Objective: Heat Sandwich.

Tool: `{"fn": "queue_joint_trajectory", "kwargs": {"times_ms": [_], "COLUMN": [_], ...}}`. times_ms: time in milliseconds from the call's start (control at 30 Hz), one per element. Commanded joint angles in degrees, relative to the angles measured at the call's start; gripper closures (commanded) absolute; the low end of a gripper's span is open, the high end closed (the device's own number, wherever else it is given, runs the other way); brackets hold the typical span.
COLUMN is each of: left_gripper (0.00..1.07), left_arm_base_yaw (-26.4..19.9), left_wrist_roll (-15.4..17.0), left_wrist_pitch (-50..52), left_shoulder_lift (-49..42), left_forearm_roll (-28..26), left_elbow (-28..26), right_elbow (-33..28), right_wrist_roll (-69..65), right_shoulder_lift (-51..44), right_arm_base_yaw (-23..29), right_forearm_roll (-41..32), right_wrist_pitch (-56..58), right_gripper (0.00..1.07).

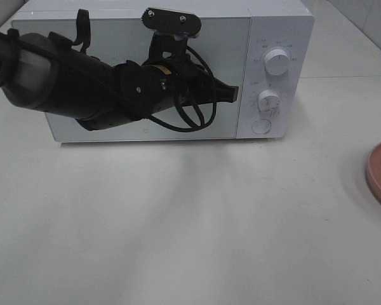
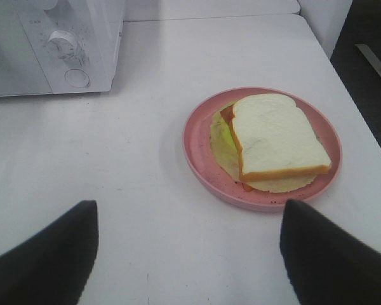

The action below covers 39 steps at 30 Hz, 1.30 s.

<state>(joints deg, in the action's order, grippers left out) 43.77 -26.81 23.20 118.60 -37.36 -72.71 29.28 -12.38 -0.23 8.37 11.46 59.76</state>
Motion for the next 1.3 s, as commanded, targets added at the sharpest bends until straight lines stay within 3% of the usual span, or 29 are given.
{"fn": "queue_joint_trajectory", "kwargs": {"times_ms": [33,233,700,767,800,833,900,933,1300], "left_gripper": [1.06,1.06,1.03,0.9,0.61,0.61,0.27,0.01,0.05], "left_arm_base_yaw": [-1.3,1.4,8.8,8.7,8.4,8.4,8.1,7.6,4.4], "left_wrist_roll": [0.1,0.1,-0.1,-0.1,-0.1,-0.1,0.1,0.1,0.7], "left_wrist_pitch": [5.8,6.0,3.9,-3.0,-6.5,-6.5,-12.0,-17.2,-38.8], "left_shoulder_lift": [-0.8,-3.6,-12.6,-14.8,-15.5,-15.5,-16.7,-17.9,-23.1], "left_forearm_roll": [-1.6,-1.7,-1.7,-1.7,-1.7,-1.7,-2.0,-1.7,6.4], "left_elbow": [-1.1,1.8,14.1,15.1,15.2,15.2,15.2,15.2,15.2], "right_elbow": [-0.1,-0.1,-0.1,-0.1,-0.1,-0.1,-0.1,-0.1,-0.1], "right_wrist_roll": [-0.2,-0.2,-0.2,-0.2,-0.2,-0.2,-0.2,-0.2,-0.2], "right_shoulder_lift": [-1.5,-1.5,-1.5,-1.5,-1.5,-1.5,-1.5,-1.5,-1.5], "right_arm_base_yaw": [-0.3,-0.3,-0.3,-0.3,-0.3,-0.3,-0.3,-0.3,-0.3], "right_forearm_roll": [0.0,0.0,0.0,0.0,0.0,0.0,0.1,0.0,0.0], "right_wrist_pitch": [0.2,0.2,0.2,0.2,0.2,0.2,0.2,0.2,0.2], "right_gripper": [0.31,0.31,0.31,0.31,0.31,0.31,0.31,0.31,0.31]}}
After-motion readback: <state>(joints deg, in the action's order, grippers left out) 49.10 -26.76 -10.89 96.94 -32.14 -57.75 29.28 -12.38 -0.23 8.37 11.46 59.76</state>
